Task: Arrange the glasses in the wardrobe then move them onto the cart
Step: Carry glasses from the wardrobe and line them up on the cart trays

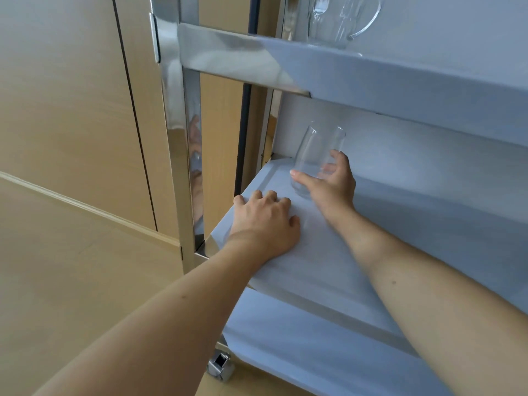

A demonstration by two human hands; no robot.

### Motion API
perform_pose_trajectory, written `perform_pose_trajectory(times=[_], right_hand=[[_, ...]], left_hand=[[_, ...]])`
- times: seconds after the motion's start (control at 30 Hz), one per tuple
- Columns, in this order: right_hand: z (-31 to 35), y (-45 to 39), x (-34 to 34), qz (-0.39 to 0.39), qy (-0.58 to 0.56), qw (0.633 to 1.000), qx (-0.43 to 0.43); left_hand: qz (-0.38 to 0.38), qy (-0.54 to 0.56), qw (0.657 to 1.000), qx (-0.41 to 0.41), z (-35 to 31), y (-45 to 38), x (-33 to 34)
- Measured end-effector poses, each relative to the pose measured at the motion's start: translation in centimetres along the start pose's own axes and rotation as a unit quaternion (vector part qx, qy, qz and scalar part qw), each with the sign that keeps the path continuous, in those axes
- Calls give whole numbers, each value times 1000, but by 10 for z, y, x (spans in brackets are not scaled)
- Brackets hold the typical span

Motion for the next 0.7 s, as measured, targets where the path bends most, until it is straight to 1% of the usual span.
perform_pose_trajectory(times=[0.27, 0.7], right_hand=[[-22, -45, 29, -41, -1, 999, -11], [-32, -66, 58, 14, 42, 999, -3]], left_hand=[[-14, 23, 1000, -1, 4, 0, 5], [-31, 29, 999, -1, 3, 0, 9]])
Point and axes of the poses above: each hand's wrist, its own y-axis away from the middle knuckle, its own x-axis out of the palm, z = x × y, the point moved 3 cm from there along -y, towards the middle knuckle, and after that the axes turned 13 degrees about -y, right-handed, at the moved point
